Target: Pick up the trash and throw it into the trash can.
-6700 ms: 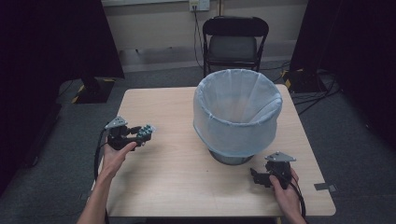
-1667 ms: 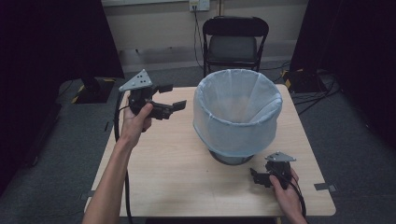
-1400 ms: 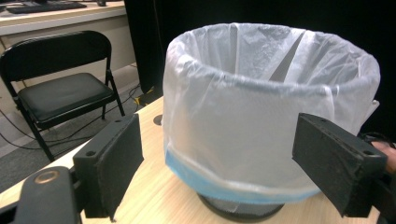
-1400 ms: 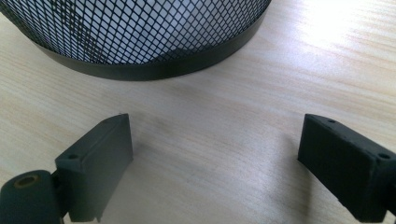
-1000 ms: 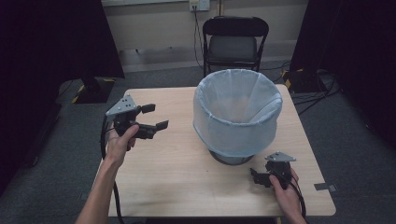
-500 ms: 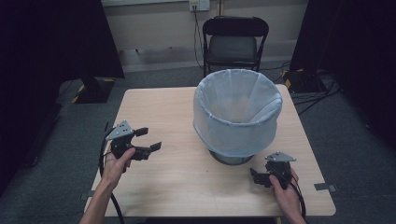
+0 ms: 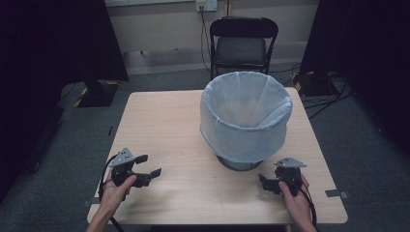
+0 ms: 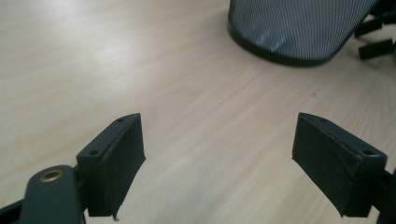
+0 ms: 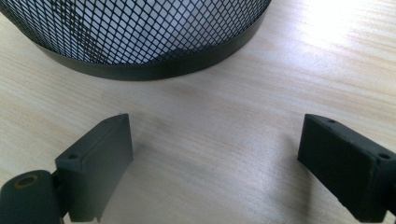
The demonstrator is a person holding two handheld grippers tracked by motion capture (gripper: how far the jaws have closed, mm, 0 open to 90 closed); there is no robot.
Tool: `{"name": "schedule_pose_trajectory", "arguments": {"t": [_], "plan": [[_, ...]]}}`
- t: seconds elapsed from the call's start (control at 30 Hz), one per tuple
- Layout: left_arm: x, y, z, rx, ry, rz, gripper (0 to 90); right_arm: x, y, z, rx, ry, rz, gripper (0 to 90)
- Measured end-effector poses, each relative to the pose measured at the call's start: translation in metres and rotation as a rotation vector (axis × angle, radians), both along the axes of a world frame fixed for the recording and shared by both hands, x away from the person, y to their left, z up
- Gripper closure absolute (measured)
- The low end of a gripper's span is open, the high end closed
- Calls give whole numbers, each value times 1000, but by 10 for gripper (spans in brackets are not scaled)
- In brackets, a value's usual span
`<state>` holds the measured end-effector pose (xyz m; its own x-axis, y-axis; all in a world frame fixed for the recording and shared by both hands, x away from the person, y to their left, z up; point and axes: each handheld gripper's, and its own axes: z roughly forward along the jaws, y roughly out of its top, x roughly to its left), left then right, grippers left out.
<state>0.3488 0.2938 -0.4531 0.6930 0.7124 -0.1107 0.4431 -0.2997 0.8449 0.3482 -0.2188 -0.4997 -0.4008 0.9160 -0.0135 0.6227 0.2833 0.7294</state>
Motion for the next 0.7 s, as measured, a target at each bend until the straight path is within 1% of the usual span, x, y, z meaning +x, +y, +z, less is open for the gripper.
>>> {"name": "schedule_pose_trajectory", "arguments": {"t": [0.1,0.17,0.2,0.23,0.27,0.4,0.47,0.5,0.53,0.57,0.63,0.67,0.7], "plan": [[-4,5,-11,34,33,18,167,0,0,0,0,0,1,92],[-5,7,-18,37,59,31,167,0,0,0,0,0,1,92],[-4,9,-22,32,85,42,166,0,0,0,0,-1,1,92],[-4,10,-26,41,95,53,166,0,0,0,0,-1,1,92],[-3,11,-29,63,101,66,168,0,0,0,0,-1,1,92],[-3,11,-37,98,116,86,181,0,0,0,0,0,1,92],[-3,10,-42,120,135,87,181,0,0,0,0,0,1,92],[-3,10,-43,128,131,88,177,0,0,0,0,0,1,92],[-4,10,-44,149,117,93,170,0,0,0,0,0,1,92],[-4,10,-44,150,115,97,169,0,0,0,0,0,1,92],[-4,9,-46,166,92,90,163,0,0,0,0,0,1,92],[-4,9,-47,191,72,91,160,0,0,0,0,0,1,92],[-3,8,-47,210,66,94,154,0,0,0,0,0,1,92]]}}
